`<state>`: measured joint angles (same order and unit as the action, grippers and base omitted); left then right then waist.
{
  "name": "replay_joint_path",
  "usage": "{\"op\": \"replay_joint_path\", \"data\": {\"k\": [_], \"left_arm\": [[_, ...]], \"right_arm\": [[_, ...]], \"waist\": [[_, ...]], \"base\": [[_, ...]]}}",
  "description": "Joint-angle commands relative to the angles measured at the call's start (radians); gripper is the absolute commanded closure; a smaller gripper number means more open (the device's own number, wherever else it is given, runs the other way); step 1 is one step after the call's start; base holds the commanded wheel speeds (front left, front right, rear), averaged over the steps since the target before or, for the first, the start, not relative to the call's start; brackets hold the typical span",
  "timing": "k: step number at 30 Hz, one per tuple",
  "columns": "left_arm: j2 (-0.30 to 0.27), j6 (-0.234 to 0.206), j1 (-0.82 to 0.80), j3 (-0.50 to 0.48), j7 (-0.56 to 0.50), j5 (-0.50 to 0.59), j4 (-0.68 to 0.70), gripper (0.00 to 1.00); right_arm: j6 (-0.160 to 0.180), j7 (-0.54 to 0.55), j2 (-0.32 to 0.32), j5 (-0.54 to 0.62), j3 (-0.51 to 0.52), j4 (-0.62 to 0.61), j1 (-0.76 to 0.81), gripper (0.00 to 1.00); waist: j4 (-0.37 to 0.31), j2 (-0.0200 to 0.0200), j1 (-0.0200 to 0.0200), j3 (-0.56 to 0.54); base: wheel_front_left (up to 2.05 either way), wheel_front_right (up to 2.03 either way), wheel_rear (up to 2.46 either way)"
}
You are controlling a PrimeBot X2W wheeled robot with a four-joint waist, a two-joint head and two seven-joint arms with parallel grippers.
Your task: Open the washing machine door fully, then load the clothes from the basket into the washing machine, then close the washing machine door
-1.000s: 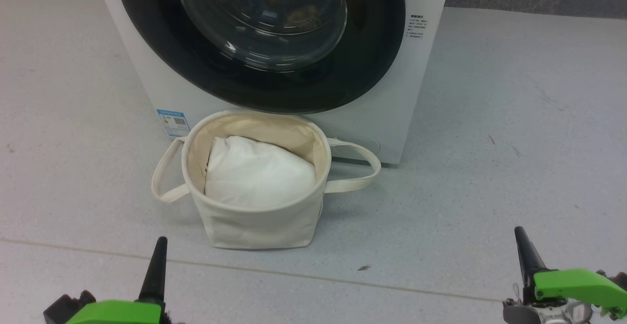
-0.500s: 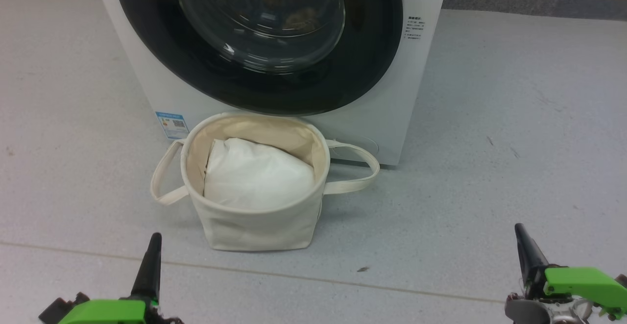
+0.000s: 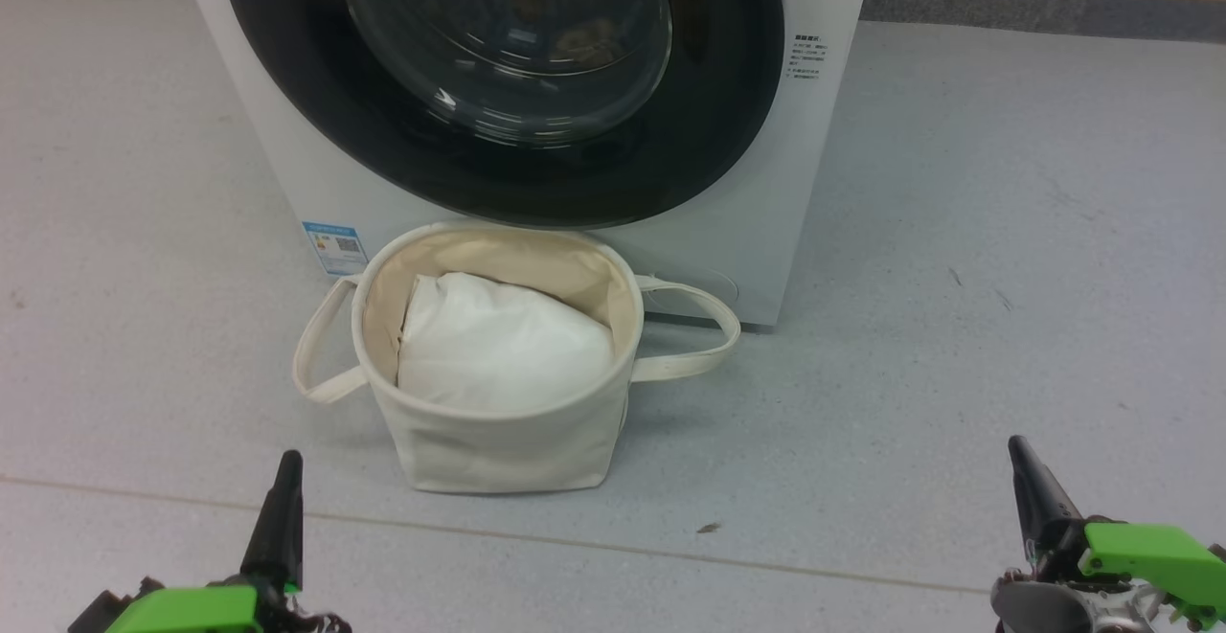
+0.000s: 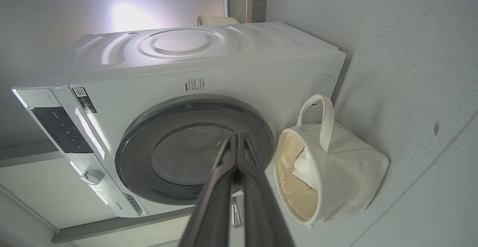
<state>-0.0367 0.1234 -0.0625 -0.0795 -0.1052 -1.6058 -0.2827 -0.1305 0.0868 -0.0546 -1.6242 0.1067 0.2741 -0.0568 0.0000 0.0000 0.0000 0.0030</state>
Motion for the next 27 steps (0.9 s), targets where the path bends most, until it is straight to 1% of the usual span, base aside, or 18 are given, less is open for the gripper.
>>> {"op": "replay_joint_path", "data": {"k": [1,27], "left_arm": [[-0.013,0.007,-0.046,-0.034,-0.008,-0.003,0.037,1.0],[-0.013,0.007,-0.046,-0.034,-0.008,-0.003,0.037,1.0]], "right_arm": [[0.0,0.006,-0.014,-0.006,-0.018,-0.031,-0.049,1.0],[0.0,0.012,-0.009,0.001,-0.011,-0.03,-0.049,1.0]], "waist": [[0.0,0.0,0.0,0.0],[0.0,0.0,0.0,0.0]], "base": [[0.0,0.0,0.0],[0.0,0.0,0.0]]}}
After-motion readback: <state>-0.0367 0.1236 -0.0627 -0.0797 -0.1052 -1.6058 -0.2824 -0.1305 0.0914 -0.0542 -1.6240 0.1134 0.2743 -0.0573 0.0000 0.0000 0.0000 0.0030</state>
